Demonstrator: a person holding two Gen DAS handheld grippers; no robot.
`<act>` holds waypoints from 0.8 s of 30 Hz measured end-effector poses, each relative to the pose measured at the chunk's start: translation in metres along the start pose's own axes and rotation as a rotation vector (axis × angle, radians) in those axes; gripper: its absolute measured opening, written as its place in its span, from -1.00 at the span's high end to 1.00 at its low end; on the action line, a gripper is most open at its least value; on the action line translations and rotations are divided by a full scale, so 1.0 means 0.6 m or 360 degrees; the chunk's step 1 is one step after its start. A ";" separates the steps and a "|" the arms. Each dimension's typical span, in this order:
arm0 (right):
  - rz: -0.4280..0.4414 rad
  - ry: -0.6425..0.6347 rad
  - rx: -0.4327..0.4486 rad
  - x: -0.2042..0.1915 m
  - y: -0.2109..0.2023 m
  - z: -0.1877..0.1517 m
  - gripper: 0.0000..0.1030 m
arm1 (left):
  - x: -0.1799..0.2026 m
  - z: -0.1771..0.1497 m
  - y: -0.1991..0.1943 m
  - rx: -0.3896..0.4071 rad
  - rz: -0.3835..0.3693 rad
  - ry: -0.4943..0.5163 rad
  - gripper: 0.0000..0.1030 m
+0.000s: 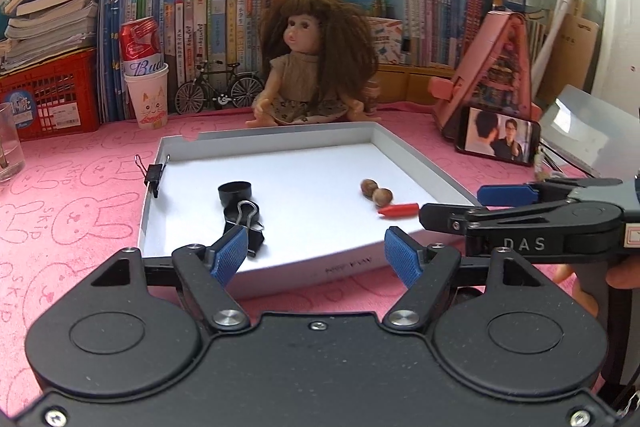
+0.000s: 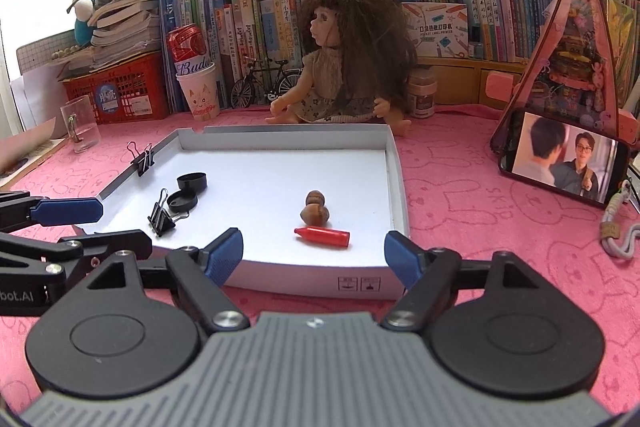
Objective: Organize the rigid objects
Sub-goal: 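Withdraw both open grippers from the tray toward the remaining loose objects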
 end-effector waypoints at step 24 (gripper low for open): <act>-0.0005 -0.0037 -0.0032 0.020 -0.051 -0.086 -0.68 | 0.043 -0.099 -0.063 -0.0154 -0.0174 0.0226 -0.06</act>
Point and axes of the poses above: each gripper's, at about its wrist camera, not at the fingertips, and y roughly the way its jaws point, x to its right, z to its top, the point moved 2 cm from there along y, roughly the way its jaws point, and after that the axes turned 10 degrees about y, right-handed, at the moved point
